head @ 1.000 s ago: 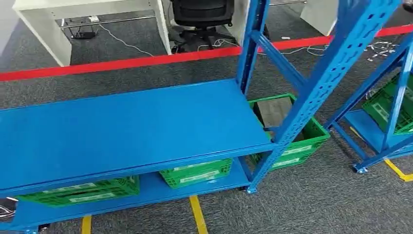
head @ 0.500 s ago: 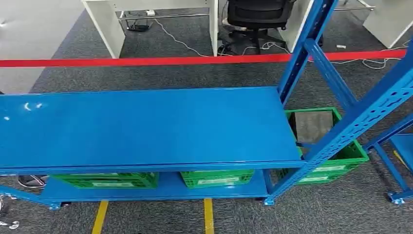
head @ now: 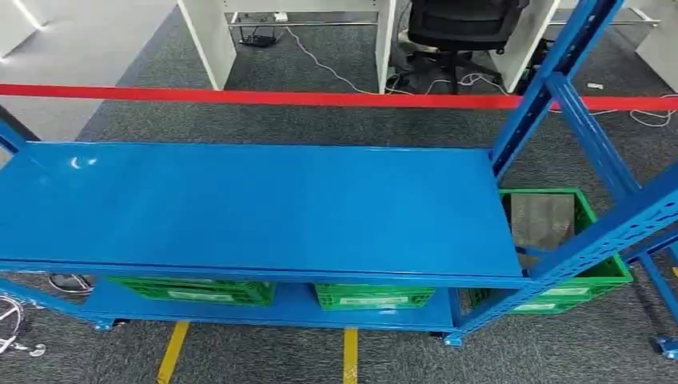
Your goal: Take the parts from the cabinet and place them on the table.
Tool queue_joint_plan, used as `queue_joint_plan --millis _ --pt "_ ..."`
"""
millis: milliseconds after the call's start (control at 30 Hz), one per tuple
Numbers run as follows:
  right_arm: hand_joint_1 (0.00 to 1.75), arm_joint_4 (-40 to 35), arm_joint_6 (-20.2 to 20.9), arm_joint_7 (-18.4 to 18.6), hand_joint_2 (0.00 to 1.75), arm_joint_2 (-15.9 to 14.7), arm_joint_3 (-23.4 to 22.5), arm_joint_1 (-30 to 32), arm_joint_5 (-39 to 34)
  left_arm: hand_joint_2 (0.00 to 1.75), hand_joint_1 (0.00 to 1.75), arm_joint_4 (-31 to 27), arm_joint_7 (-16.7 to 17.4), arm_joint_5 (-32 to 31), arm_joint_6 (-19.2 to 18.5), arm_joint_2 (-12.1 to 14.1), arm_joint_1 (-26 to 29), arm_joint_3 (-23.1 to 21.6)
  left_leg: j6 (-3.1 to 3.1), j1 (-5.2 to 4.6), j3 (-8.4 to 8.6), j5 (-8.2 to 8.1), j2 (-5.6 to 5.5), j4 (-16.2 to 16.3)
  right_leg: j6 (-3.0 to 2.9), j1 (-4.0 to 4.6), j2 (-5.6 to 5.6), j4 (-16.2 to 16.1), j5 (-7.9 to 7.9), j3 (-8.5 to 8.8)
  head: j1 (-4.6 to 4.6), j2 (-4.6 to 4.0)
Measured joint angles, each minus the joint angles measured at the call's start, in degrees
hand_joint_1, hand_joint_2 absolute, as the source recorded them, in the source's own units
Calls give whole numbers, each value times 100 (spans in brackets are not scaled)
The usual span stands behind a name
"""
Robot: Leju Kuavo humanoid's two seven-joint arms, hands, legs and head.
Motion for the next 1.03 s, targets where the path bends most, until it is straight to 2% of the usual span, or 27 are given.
queue_joint_plan --millis 233,467,1033 --pt "0 -146 175 26 0 -98 267 138 -1069 0 0 -39 15 831 -208 179 121 -479 72 -3 38 -44 1 -2 55 -4 1 -93 6 23 -7 0" --pt "0 -299 356 50 0 -203 614 298 -2114 0 0 -164 33 1672 -422 387 298 -1005 75 -12 42 -44 1 1 78 -18 1 -95 9 27 -7 0" --pt "0 -717 804 96 0 -527 1558 692 -4748 0 0 -568 85 3725 -962 863 711 -2343 73 -5 46 -47 1 -4 79 -14 1 -93 -3 28 -7 0"
